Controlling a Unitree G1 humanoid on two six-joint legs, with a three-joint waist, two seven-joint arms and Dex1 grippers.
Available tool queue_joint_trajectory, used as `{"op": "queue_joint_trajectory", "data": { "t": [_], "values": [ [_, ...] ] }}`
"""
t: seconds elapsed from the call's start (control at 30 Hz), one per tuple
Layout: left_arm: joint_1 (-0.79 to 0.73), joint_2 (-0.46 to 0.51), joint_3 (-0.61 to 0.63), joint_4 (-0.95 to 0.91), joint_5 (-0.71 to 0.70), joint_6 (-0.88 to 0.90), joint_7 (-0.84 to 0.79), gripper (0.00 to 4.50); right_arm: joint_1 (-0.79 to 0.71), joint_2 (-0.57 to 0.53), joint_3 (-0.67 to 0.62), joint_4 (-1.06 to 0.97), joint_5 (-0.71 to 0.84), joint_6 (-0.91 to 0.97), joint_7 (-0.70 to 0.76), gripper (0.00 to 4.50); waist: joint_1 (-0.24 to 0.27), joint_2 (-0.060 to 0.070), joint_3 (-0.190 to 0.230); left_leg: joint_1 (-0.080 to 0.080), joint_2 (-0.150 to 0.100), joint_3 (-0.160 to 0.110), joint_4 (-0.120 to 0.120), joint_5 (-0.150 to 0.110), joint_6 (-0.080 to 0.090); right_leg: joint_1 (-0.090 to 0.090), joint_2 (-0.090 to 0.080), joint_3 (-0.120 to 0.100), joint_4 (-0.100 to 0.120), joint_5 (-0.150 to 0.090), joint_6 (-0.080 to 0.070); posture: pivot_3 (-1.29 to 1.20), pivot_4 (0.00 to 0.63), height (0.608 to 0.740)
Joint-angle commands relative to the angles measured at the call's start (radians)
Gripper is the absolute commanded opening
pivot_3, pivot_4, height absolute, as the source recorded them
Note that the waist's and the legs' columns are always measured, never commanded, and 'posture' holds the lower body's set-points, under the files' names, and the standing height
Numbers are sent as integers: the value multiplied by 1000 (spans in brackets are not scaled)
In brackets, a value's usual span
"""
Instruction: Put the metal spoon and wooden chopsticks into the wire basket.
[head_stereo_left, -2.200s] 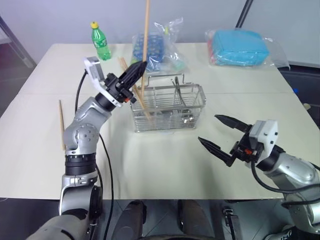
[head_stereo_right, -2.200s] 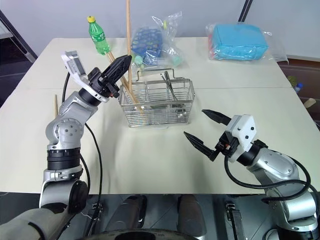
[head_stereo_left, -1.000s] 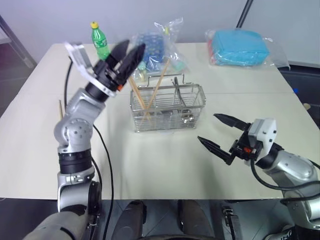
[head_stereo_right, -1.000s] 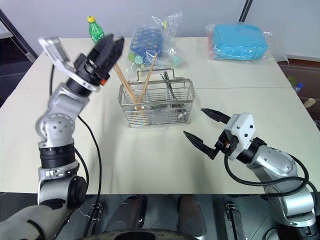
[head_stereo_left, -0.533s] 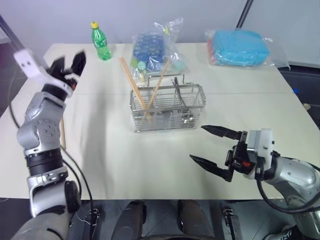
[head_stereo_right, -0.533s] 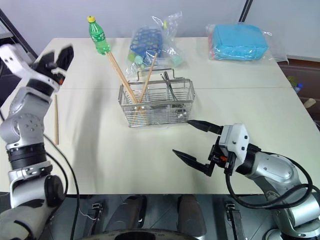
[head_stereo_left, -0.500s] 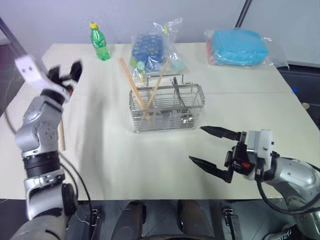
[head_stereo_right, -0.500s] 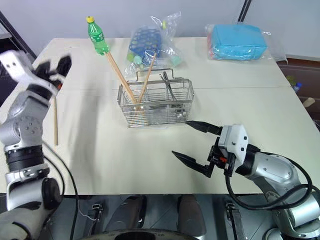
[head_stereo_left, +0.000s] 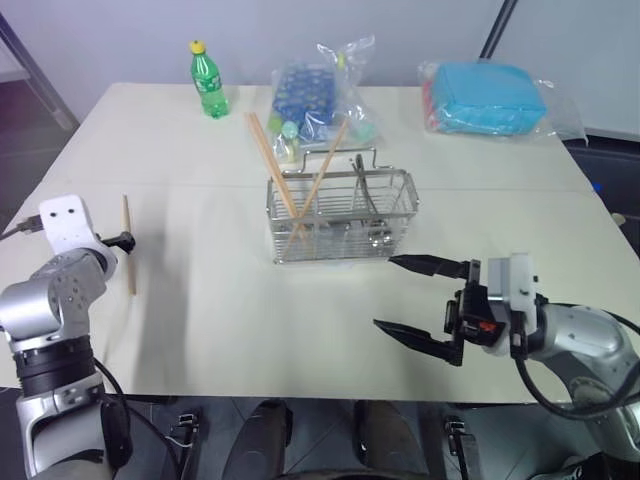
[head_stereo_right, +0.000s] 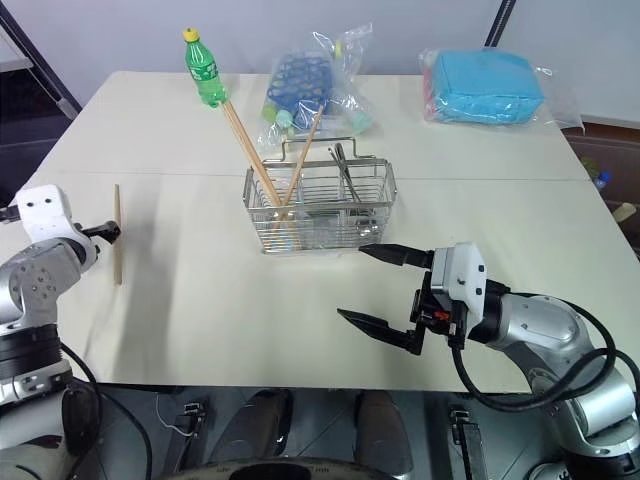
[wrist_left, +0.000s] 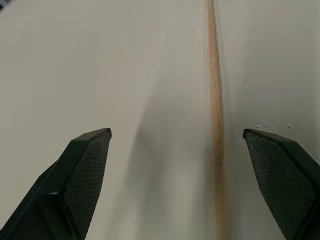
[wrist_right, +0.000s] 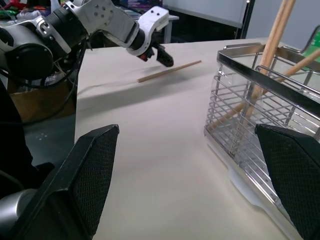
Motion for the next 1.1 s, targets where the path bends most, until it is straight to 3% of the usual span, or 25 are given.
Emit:
{"op": "queue_joint_trajectory", "data": {
  "t": [0.03,0.23,0.67,1.1],
  "values": [
    [-45,22,-5,-8,36,16,-14,4438,-13,5,2,-9,-1,-16,3,4500,0,0,0,0,0,0,0,0,0,0,0,0,0,0,0,0,150,740],
    [-108,30,-32,58,71,119,-35,4438,-10,8,-8,-4,-14,-23,-6,4500,-2,0,0,0,0,0,0,0,0,0,0,0,0,0,0,0,150,740],
    [-209,30,52,213,115,283,-78,4438,14,14,-30,-15,-17,-18,-52,4500,-5,0,0,0,0,0,0,0,0,0,0,0,1,0,0,0,150,740],
    [-331,82,24,471,168,145,-142,4438,21,14,-36,-25,-24,-10,-87,4500,-5,0,0,1,0,1,0,0,0,0,0,0,1,0,0,0,150,740]
  ]
}}
